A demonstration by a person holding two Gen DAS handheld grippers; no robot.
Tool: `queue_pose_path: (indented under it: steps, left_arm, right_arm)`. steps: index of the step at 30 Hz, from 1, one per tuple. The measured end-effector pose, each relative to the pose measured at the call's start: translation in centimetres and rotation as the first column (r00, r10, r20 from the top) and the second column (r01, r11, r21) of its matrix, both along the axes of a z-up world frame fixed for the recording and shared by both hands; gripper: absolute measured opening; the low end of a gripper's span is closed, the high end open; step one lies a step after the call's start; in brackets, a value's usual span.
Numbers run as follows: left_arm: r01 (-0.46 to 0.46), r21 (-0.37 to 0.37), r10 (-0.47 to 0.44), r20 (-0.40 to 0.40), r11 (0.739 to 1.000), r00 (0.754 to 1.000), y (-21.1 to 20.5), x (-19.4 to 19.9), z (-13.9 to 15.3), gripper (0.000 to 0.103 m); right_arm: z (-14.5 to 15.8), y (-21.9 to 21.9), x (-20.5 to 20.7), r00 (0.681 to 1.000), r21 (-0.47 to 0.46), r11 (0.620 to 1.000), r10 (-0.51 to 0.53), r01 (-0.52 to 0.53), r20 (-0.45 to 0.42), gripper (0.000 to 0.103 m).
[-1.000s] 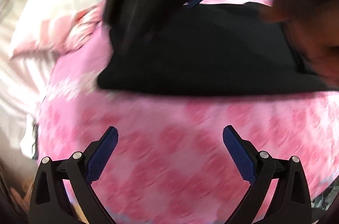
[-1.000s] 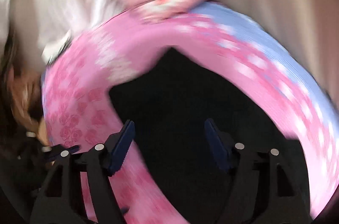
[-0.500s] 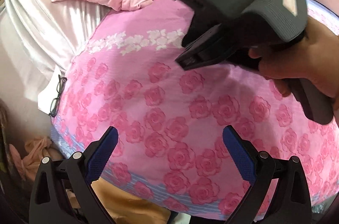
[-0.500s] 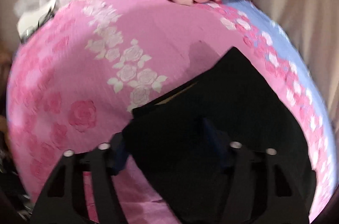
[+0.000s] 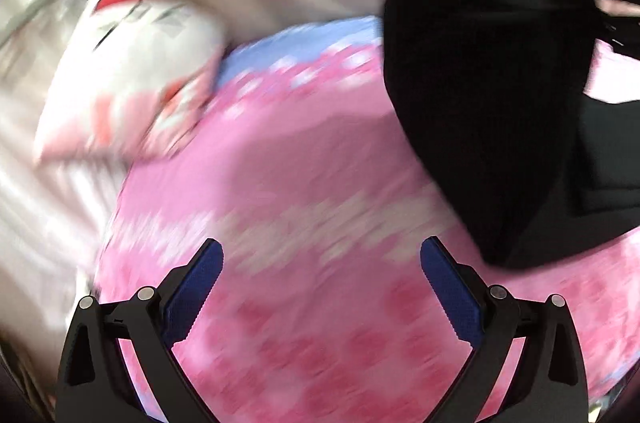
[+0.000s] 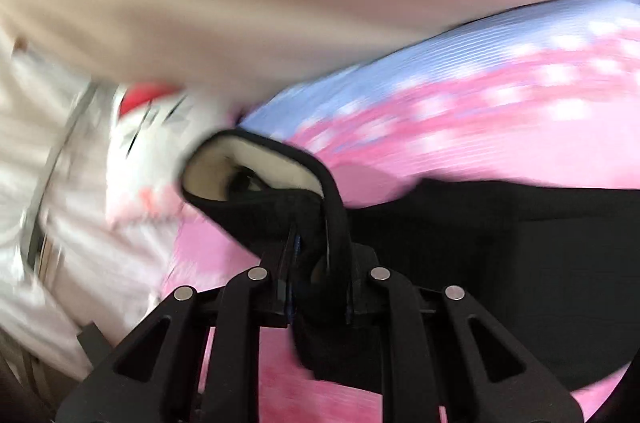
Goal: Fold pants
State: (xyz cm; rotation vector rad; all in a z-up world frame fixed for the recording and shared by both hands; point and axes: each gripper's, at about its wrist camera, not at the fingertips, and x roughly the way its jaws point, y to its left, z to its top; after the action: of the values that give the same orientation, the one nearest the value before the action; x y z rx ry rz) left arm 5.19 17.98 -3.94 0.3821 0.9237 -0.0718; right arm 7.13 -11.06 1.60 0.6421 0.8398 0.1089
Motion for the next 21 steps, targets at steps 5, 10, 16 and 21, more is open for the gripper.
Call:
queue_pose_path:
  steps: [5,10,16,21]
  left_arm:
    - [0.172,-0.044,-0.173,-0.019,0.984,0.985,-9.3,0.6,0.5,0.098]
    - [0.234,-0.100,-0.242,-0.082,0.967,0.967,-16.0,0.3,0.0,0.098]
    - [0.239,-0.085,-0.249,-0.135,0.967,0.959,-20.5,-0.4,-1.3,0.098]
    - [0.212,-0.080,-0.223,-0.167,0.974,0.960,-21.8,-0.6,-2.1,0.098]
  right_arm:
    - [-3.5,-11.1,-8.2,0.971,-0.073,0.973,-0.226,0.221,-0.079,0.016]
    - [-11.0,-17.0,-13.9,0.932,0.064,0.943,-0.312,0.328,-0.185,0.017]
    - [-13.1,-19.3,-15.3,0.957,0.351,0.892,-0.248,0.285,-0.149,0.041]
    - [-9.4,-19.3,-14.4,0.978,0.289,0.934,-0.187,0.207,-0.097,0.080]
